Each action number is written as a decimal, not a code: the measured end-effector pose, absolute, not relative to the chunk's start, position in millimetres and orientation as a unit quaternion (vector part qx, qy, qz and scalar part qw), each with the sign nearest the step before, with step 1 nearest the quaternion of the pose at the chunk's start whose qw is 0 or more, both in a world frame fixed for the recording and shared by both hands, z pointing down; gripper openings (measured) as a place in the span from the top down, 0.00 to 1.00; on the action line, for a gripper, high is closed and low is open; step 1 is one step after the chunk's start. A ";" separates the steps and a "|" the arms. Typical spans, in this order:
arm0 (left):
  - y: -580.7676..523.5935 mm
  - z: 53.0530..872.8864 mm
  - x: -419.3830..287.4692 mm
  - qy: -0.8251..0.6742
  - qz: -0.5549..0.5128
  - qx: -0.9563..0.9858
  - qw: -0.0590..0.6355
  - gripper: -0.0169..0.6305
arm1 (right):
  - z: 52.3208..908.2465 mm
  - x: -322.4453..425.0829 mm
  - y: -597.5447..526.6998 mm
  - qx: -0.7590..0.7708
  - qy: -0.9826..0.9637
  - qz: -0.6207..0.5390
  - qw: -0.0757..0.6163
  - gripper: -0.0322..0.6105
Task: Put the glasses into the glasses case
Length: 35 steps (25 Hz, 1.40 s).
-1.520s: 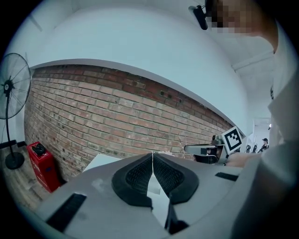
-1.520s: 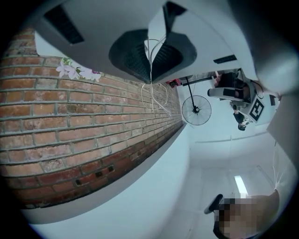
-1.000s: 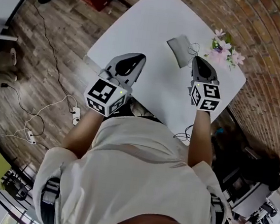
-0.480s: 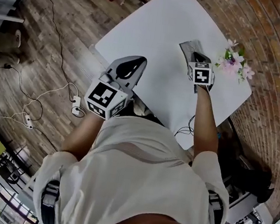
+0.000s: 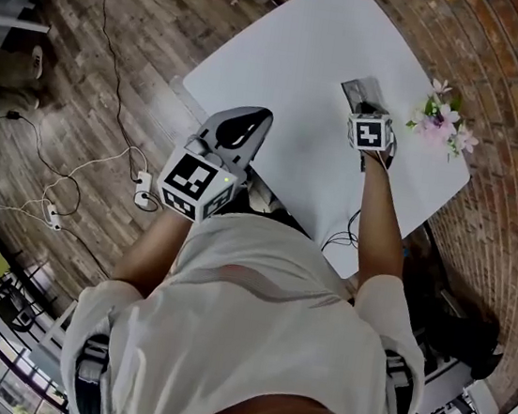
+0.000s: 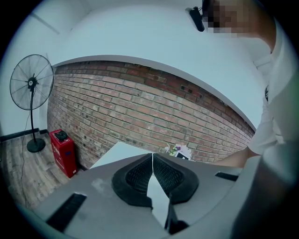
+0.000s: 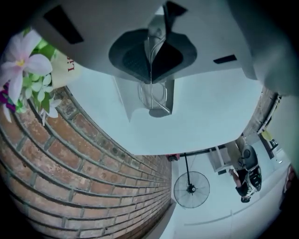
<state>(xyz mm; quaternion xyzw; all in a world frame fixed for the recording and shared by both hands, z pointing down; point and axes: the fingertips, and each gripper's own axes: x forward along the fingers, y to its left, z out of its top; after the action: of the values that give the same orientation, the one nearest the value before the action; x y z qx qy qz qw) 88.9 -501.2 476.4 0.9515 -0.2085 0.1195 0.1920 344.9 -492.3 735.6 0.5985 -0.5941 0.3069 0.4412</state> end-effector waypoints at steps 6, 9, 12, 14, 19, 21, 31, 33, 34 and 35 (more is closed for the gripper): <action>-502.7 469.2 95.0 -0.197 0.116 0.955 0.188 0.95 | 705.2 342.7 -492.7 0.612 -0.611 0.278 0.418 0.74; -502.3 459.5 100.5 -0.190 0.109 0.960 0.177 0.95 | 659.2 342.5 -487.3 0.640 -0.617 0.257 0.379 0.74; -500.1 447.3 107.2 -0.181 0.100 0.965 0.164 0.95 | 597.9 345.8 -479.1 0.677 -0.617 0.195 0.351 0.80; -498.9 438.7 115.8 -0.171 0.092 0.969 0.154 0.95 | 550.3 351.0 -472.3 0.704 -0.611 0.142 0.332 0.84; -494.7 414.0 136.5 -0.153 0.068 0.978 0.126 0.95 | 448.5 351.8 -443.8 0.751 -0.613 0.075 0.233 0.87; -493.3 400.7 142.3 -0.149 0.054 0.981 0.115 0.95 | 418.3 350.5 -427.8 0.762 -0.613 0.059 0.199 0.87; -462.3 348.5 168.5 -0.124 0.009 0.989 0.076 0.95 | 336.1 338.4 -335.7 0.789 -0.611 0.029 0.058 0.87; -454.5 345.4 174.0 -0.116 0.007 0.990 0.074 0.95 | 331.2 338.1 -323.4 0.793 -0.606 0.024 0.054 0.87; -451.3 344.2 176.7 -0.113 0.007 0.991 0.073 0.95 | 329.4 338.6 -318.6 0.794 -0.605 0.024 0.049 0.87; -448.4 343.2 179.5 -0.110 0.007 0.991 0.073 0.95 | 328.1 339.4 -314.6 0.795 -0.604 0.024 0.043 0.87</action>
<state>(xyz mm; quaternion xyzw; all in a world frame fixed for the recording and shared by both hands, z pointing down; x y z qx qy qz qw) 179.5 -448.4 343.2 0.9913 -0.1096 0.0065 0.0727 339.4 -314.6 328.1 0.7952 -0.6043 0.0239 0.0435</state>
